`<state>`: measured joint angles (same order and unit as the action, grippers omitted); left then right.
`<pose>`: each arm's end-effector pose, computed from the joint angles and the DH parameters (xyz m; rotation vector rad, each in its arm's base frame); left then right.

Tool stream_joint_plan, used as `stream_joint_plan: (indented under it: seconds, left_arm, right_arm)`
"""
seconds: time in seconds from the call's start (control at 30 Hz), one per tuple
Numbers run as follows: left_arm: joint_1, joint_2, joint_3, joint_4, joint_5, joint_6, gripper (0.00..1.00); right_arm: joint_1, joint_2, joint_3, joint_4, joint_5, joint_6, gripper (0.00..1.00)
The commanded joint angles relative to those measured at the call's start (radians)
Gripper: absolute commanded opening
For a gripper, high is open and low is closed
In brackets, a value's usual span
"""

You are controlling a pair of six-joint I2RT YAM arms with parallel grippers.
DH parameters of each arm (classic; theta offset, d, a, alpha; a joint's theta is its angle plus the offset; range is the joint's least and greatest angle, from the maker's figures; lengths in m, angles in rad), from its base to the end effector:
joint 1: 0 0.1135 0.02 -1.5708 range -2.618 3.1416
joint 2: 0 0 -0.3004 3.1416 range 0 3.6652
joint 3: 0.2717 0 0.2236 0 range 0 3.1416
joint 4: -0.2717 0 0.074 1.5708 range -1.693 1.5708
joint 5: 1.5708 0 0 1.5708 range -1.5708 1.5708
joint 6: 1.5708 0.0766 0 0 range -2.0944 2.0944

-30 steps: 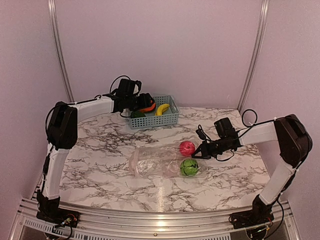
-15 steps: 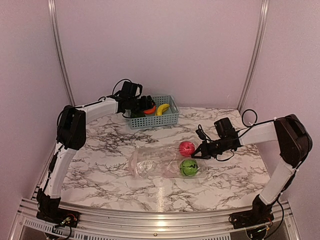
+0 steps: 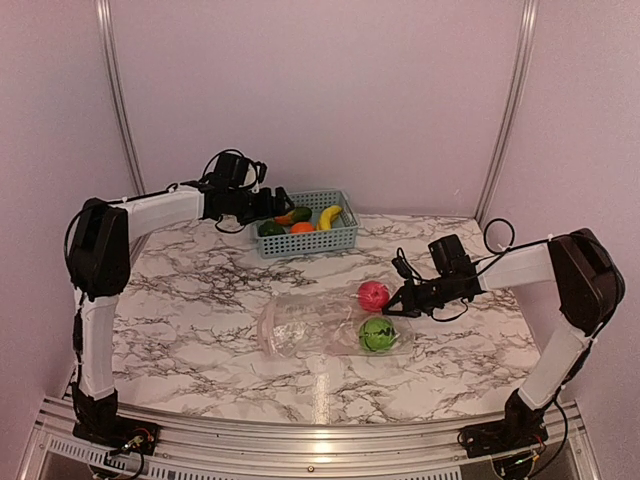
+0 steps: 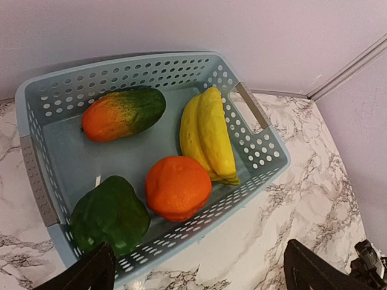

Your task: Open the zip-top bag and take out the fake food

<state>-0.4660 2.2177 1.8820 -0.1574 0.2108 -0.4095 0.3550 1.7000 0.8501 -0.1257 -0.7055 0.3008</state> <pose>0.4889 -0.2639 0.2684 0.1954 2.1309 -0.7459 0.2829 0.1578 0.1796 -0.3599 2.5628 1.1503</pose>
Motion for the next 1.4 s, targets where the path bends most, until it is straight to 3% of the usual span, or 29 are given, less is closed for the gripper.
stream_joint_plan:
  seconds: [0.0, 0.13, 0.3, 0.47, 0.6, 0.87, 1.13, 1.37]
  left_arm:
    - [0.001, -0.269, -0.227, 0.026, 0.012, 0.057, 0.99]
    - [0.001, -0.488, -0.530, 0.054, 0.053, 0.024, 0.96]
    - [-0.003, -0.774, -0.937, 0.140, 0.116, -0.076, 0.85]
    - [-0.022, -0.993, -1.254, 0.210, 0.187, -0.191, 0.62]
    - [-0.053, -1.054, -1.407, 0.333, 0.214, -0.280, 0.50]
    - [-0.152, -0.820, -1.422, 0.634, 0.249, -0.367, 0.43]
    - [-0.215, -0.560, -1.343, 0.887, 0.299, -0.450, 0.42]
    - [-0.249, -0.487, -1.298, 0.923, 0.300, -0.452, 0.42]
  right_arm:
    - [-0.007, 0.005, 0.016, 0.032, -0.008, 0.009, 0.00]
    - [-0.007, -0.013, 0.012, 0.044, -0.002, 0.023, 0.00]
    - [-0.004, -0.046, -0.009, 0.088, 0.000, 0.055, 0.00]
    - [0.012, -0.062, -0.032, 0.132, -0.004, 0.082, 0.00]
    - [0.037, -0.067, -0.036, 0.159, -0.006, 0.085, 0.00]
    - [0.100, -0.109, -0.009, 0.146, 0.003, 0.105, 0.08]
    - [0.071, -0.161, -0.076, 0.086, -0.004, 0.132, 0.60]
    - [0.045, -0.191, -0.159, 0.056, -0.037, 0.123, 0.71]
